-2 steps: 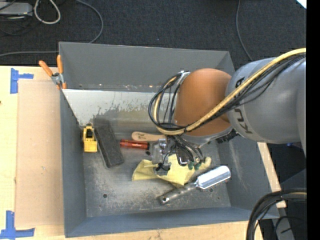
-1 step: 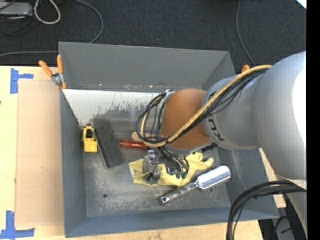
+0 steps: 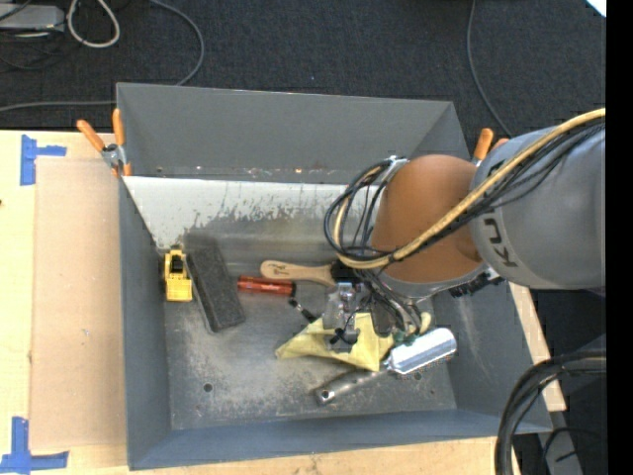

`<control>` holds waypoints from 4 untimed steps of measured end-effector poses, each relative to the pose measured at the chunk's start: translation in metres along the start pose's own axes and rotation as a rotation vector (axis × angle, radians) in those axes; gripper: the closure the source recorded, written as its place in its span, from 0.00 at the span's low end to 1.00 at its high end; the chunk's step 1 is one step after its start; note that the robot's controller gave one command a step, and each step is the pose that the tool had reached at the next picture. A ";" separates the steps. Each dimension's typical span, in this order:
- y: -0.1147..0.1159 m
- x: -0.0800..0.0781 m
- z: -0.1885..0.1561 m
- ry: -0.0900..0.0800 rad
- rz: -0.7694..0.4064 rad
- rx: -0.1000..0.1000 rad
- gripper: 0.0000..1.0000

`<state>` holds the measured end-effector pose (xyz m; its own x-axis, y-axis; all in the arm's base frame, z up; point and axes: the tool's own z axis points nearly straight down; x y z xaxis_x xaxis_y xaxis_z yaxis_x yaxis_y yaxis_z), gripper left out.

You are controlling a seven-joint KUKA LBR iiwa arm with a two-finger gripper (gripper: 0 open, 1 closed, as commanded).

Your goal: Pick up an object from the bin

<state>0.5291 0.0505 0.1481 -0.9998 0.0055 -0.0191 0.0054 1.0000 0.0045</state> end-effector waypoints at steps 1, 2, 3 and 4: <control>0.025 -0.011 0.080 0.035 -0.067 -0.001 1.00; -0.004 -0.018 0.079 0.002 -0.126 -0.001 1.00; 0.012 -0.004 0.072 0.031 -0.077 -0.003 1.00; -0.030 -0.063 0.078 0.002 -0.090 -0.001 1.00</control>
Offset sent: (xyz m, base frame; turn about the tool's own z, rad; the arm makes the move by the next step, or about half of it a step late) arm 0.0189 -0.0037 -0.0781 -0.1274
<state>0.5934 0.0207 0.0707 -0.9963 -0.0843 -0.0174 -0.0844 0.9964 0.0034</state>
